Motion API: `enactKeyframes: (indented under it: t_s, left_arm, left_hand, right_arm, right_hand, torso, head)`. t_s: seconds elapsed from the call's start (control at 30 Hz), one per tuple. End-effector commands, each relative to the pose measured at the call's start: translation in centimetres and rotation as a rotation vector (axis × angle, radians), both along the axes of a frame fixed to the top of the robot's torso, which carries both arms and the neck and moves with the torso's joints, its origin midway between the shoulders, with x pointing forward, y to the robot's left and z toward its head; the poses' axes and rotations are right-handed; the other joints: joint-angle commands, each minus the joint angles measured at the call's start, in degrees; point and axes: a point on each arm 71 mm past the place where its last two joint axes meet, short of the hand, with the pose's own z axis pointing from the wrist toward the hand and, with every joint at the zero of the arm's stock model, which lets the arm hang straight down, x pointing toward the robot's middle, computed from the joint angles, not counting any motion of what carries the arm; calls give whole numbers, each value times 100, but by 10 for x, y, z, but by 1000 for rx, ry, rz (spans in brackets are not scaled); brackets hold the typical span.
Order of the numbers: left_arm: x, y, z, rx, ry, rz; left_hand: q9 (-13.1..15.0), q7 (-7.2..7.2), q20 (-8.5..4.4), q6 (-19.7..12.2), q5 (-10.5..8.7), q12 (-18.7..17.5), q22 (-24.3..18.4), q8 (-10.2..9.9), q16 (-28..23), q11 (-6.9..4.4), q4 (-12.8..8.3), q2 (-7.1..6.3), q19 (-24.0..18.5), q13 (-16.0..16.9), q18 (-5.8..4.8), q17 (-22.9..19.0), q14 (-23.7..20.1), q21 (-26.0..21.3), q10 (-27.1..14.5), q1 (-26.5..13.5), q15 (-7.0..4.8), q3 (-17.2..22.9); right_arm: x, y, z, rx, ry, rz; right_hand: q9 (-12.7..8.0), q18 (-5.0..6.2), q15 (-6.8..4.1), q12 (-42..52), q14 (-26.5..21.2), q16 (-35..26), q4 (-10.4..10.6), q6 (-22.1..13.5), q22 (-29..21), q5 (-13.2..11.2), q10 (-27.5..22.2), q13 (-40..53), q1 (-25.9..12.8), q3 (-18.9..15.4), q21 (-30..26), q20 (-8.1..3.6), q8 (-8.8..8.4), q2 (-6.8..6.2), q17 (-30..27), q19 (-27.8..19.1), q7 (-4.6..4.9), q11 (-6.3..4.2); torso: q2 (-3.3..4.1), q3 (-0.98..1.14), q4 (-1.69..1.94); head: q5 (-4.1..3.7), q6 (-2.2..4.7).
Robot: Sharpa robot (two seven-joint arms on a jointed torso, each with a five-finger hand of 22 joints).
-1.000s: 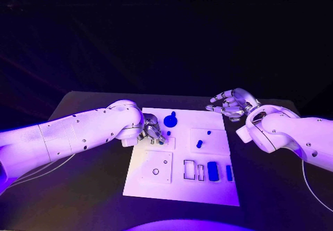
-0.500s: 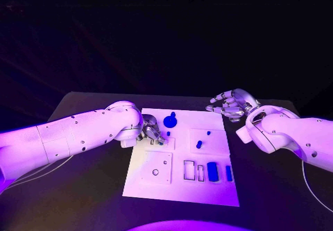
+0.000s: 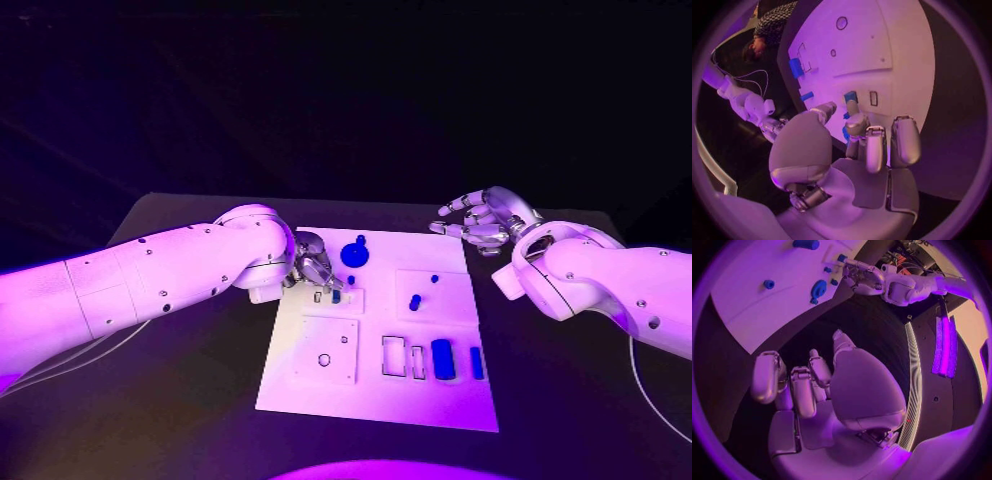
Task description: Assemble the parts on the task board
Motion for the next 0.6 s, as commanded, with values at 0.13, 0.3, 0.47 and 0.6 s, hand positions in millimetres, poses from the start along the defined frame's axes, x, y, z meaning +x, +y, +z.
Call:
enactKeyframes:
  t_s: [0.13,0.3,0.47,0.6]
  left_arm:
    - [2,-1,8,-28,-7,16]
    - [9,4,18,-47,-28,36]
    - [22,13,31,-63,-62,68]
    - [35,21,43,-66,-91,93]
  left_hand:
    - [17,17,22,-48,-110,-29,-2,-8,22,-3,-3,29,35,-16,-109,1509,596,-37,-62,-71,1,-105]
    - [20,22,24,-77,-125,-77,-24,-18,10,1,-11,48,22,-82,-104,1489,590,-48,-100,-41,2,-136]
    - [-70,179,84,-471,-60,-452,-256,-282,-103,125,-13,103,-122,-558,-63,1307,532,-171,-477,282,84,-199]
    - [-216,301,166,-660,-45,-634,-330,-535,-121,230,-14,147,-168,-808,-48,1278,524,-217,-667,425,172,-240]
  right_arm:
    - [0,2,-1,-6,-5,18]
    - [0,1,-1,-6,-4,16]
    - [0,1,-1,-7,-3,16]
    - [0,1,-1,-7,-3,16]
  right_hand:
    - [-8,38,-11,-24,428,-16,-8,-24,19,-38,-5,4,-41,6,-32,4,27,23,813,-19,-13,-6]
    - [-8,38,-11,-24,428,-16,-8,-24,19,-38,-5,4,-41,6,-32,4,27,23,813,-19,-13,-6]
    - [-8,38,-11,-24,428,-16,-8,-24,19,-38,-5,4,-41,6,-32,4,27,23,813,-19,-13,-6]
    - [-8,38,-11,-24,428,-16,-8,-24,19,-38,-5,4,-41,6,-32,4,27,23,813,-19,-13,-6]
  torso:
    - [9,-11,0]
    - [13,-8,-1]
    - [17,-5,-2]
    - [22,-4,-10]
  head:
    - [4,34]
    - [4,45]
    - [2,50]
    - [5,59]
